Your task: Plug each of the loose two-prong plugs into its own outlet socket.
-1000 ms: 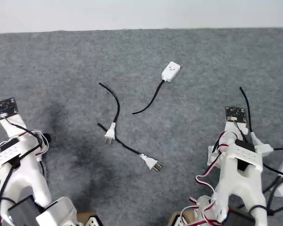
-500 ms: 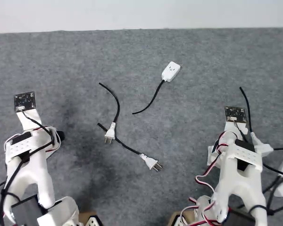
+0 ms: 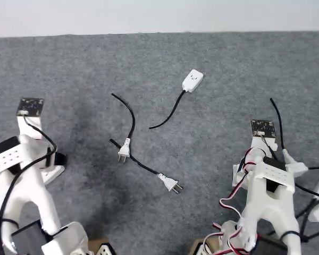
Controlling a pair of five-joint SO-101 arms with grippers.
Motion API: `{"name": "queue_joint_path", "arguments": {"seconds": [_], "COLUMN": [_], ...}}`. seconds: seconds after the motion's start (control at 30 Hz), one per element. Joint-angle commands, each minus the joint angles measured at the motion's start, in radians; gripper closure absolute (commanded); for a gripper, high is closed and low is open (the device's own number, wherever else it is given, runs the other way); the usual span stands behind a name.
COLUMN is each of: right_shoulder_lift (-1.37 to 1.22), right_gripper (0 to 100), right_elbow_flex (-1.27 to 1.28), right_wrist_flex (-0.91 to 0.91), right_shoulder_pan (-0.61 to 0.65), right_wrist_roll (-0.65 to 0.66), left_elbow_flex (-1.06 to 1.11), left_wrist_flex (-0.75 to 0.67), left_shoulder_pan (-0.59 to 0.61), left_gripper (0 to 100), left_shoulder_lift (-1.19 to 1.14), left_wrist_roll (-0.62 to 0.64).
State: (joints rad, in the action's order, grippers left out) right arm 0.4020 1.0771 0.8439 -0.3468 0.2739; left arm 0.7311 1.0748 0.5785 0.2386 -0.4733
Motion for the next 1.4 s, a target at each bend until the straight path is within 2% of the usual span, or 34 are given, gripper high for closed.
{"name": "queue_joint_path", "arguments": {"seconds": [0.0,0.13,0.4,0.5,0.63,0.7,0.77,0.93,1.23,1.37], "right_shoulder_lift": [0.036,0.036,0.036,0.036,0.036,0.036,0.036,0.036,0.036,0.036], "right_gripper": [83.3,83.3,83.3,83.3,83.3,83.3,83.3,83.3,83.3,83.3], "right_elbow_flex": [-0.009,-0.008,-0.008,-0.008,-0.008,-0.008,-0.008,-0.008,-0.008,-0.008], "right_wrist_flex": [-0.01,-0.007,-0.01,-0.012,-0.012,-0.012,-0.012,-0.012,-0.012,-0.012], "right_shoulder_pan": [0.01,0.01,0.008,0.008,0.008,0.008,0.008,0.008,0.008,0.007], "right_wrist_roll": [0.011,0.009,0.006,0.005,0.003,0.003,0.003,0.003,0.003,0.005], "left_elbow_flex": [-0.047,-0.067,-0.223,-0.262,-0.265,-0.263,-0.263,-0.285,-0.404,-0.41], "left_wrist_flex": [0.011,-0.012,-0.015,0.054,0.16,0.204,0.232,0.256,0.273,0.199], "left_shoulder_pan": [0.014,0.009,0.009,0.008,-0.025,-0.049,-0.063,-0.095,-0.367,-0.44], "left_gripper": [73,73,73,74,85,94,99,99,99,99], "left_shoulder_lift": [0.023,-0.046,-0.382,-0.423,-0.422,-0.43,-0.431,-0.422,-0.425,-0.433], "left_wrist_roll": [-0.132,-0.147,-0.15,-0.164,-0.161,-0.089,0.057,0.373,0.717,0.77]}}
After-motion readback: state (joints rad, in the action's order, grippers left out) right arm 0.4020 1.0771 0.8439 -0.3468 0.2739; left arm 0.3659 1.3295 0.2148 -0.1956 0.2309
